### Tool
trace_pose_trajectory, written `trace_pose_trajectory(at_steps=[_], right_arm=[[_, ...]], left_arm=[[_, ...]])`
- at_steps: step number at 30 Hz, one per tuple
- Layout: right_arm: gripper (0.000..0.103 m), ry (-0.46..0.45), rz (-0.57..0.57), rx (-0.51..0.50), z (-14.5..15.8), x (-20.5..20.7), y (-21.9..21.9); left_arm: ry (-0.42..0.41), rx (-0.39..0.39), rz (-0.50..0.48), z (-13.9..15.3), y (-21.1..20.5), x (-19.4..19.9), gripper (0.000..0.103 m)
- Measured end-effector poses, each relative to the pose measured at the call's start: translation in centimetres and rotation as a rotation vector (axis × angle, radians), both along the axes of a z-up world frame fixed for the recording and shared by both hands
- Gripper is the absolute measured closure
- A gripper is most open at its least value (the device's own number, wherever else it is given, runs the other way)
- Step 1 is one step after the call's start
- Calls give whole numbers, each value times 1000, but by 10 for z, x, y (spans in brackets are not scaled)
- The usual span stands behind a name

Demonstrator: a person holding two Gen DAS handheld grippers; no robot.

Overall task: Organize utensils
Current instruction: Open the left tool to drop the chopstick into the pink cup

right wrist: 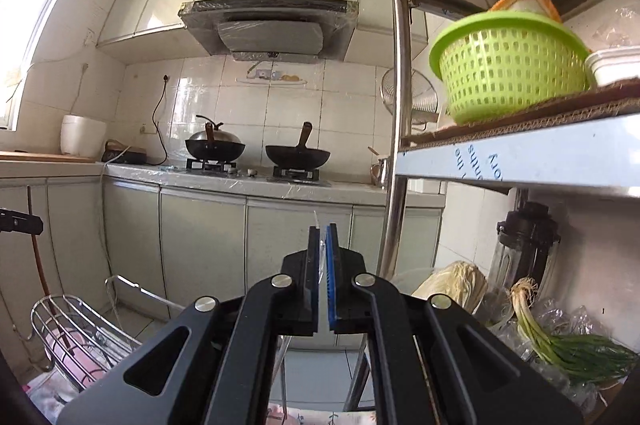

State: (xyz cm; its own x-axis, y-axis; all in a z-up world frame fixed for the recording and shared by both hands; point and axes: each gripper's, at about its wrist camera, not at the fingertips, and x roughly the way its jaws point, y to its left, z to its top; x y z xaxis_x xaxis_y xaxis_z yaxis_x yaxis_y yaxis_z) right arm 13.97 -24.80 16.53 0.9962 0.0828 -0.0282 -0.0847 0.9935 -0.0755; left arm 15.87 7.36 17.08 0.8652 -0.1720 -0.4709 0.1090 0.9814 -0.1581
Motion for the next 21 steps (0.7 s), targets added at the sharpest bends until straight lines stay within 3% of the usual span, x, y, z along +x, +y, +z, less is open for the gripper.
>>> trace_pose_trajectory(at_steps=[9,11,13,17,21], right_arm=[[99,223,78,47,-42,4,0],[99,265,90,71,-46,4,-3],[98,299,97,83,-48,5,-5],[69,365,124,97,-48,4,-7],[64,336,120,78,-33,-12,-6]], left_arm=[[104,-23,7,-38,-5,19,96],[114,-19,17,-41,-6,18,89],[116,-22,32,-39,-4,15,66],[98,-35,43,-30,1,5,61],[72,-33,55,-20,5,-11,60]])
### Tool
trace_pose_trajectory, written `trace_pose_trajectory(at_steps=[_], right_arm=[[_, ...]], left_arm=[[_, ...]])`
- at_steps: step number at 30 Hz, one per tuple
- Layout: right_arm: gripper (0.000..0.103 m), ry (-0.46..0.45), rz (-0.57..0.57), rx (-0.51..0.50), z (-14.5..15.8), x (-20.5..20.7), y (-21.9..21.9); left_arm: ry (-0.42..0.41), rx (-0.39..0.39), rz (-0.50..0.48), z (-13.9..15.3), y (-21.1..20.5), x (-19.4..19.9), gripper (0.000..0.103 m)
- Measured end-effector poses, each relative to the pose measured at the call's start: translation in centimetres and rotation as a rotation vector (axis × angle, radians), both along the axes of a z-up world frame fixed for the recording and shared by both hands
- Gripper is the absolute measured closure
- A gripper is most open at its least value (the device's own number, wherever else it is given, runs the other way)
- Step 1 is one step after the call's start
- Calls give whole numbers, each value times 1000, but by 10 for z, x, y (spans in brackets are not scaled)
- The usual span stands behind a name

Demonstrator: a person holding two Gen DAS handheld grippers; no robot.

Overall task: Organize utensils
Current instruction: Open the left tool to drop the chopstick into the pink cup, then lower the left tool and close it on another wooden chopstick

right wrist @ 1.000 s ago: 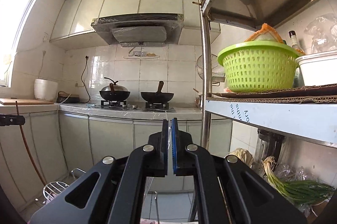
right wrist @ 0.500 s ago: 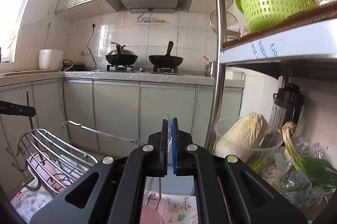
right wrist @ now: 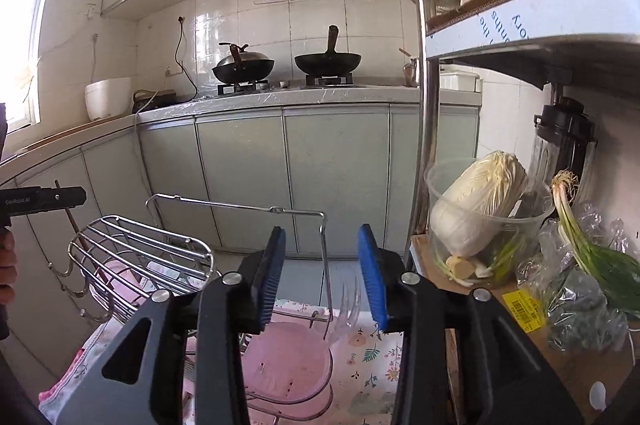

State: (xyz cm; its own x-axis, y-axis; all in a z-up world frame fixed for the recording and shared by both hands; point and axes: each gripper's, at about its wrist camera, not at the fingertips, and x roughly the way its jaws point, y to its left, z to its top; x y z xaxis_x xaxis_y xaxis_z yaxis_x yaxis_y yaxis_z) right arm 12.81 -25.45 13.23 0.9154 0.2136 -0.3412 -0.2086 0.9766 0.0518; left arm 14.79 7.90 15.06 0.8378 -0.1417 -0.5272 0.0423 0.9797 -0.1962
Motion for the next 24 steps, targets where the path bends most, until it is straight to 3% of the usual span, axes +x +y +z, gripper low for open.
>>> trace_pose_trajectory(at_steps=[7,11,17,24], right_arm=[[49,-72,-6,-21,26,-49,12],[39,-77,0,-18,27,-82,24],[39,37,35,4,-5,-109,37],[39,211,11,-1,-60,-114,42]], left_arm=[[-52,7,20,14,5,-43,57],[-59,-9,15,11,5,-72,57],[-8,-3,-21,-16,-7,-106,57],[91,45,-90,-71,-42,-117,57]])
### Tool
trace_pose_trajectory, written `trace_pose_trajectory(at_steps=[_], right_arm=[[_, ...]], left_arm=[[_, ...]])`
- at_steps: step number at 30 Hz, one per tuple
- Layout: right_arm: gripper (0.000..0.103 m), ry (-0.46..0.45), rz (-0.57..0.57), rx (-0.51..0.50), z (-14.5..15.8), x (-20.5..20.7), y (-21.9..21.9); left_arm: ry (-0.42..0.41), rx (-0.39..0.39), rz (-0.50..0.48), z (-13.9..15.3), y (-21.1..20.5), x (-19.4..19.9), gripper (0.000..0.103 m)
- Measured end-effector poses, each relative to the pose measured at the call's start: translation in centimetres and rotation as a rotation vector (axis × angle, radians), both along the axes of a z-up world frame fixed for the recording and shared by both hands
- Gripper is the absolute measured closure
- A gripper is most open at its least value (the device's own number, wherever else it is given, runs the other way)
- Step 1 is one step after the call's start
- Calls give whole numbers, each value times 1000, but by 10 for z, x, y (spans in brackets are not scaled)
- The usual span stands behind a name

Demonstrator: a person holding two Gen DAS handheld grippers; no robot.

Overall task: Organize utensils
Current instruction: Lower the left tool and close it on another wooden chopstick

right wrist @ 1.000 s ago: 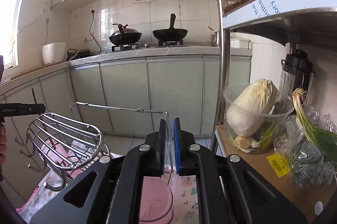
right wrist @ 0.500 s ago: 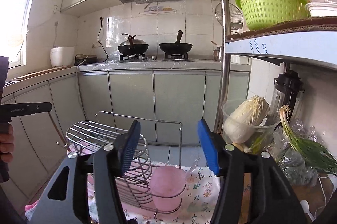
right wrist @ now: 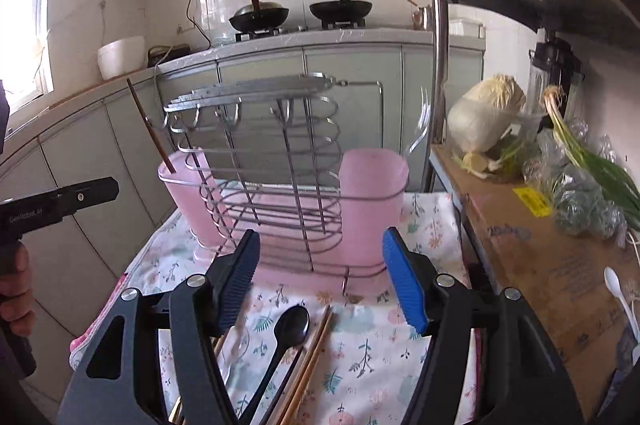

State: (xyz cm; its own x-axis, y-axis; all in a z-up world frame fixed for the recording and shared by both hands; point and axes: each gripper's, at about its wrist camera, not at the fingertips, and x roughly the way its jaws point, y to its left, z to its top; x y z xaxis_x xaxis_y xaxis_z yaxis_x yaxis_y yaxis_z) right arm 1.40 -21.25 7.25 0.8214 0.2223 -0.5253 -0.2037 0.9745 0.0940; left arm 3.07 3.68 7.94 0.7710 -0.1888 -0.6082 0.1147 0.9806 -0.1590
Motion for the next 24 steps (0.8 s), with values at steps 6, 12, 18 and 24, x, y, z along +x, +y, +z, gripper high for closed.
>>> trace_pose_trajectory(at_steps=[6,12,18,24], right_arm=[[39,138,-33,35,-41,7,-7],[41,244,-38,80,-69,13,-13],[52,299,-33,90,-84,16,-12],[67,362,-35,125,-97,23,-19]], left_arm=[[92,13,-25,-48,-23,10,58],[186,19,-1,-90,-26,20,60],[258,21,7,-114,-28,30,61],[299,35,-14,-127,-43,46,68]])
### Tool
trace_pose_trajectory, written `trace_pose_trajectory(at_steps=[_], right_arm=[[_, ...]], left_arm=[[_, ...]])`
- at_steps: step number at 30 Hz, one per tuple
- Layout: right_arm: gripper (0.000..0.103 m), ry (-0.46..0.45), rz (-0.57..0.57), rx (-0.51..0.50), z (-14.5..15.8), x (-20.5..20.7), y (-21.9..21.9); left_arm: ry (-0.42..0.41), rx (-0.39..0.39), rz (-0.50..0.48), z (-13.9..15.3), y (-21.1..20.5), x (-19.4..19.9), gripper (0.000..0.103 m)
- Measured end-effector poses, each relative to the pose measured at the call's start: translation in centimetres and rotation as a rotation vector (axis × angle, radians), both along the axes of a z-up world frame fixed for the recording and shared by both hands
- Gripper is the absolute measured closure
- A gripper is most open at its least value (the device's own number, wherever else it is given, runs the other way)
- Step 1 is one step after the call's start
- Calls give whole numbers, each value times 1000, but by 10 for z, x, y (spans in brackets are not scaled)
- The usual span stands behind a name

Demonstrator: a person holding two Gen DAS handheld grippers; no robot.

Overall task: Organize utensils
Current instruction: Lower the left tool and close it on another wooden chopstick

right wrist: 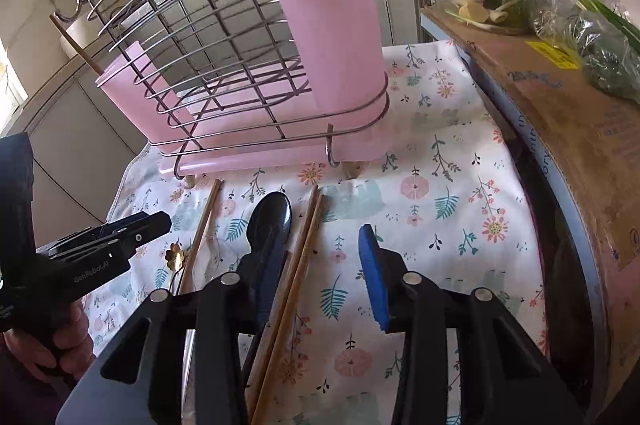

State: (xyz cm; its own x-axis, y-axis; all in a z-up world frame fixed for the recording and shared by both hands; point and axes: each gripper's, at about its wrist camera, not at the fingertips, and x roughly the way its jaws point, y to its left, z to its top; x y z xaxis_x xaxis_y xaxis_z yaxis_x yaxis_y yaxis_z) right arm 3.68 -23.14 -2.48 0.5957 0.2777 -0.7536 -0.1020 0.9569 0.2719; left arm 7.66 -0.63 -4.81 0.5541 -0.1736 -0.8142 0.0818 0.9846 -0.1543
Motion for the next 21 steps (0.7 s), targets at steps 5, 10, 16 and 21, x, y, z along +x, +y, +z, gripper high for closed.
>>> trace_pose_trajectory(at_steps=[5,10,16,21], right_arm=[[72,48,-9,40,-7,4,-6],[72,79,-9,57,-13,7,-6],[72,104,-1,32,-20,10,0],[72,131,7,6,-27,17,8]], left_arm=[[44,-6,-20,-12,-15,18,75],[76,14,-22,-24,-25,33,82],[68,37,-9,-29,-26,41,95],[73,5,23,-29,-19,40,95]])
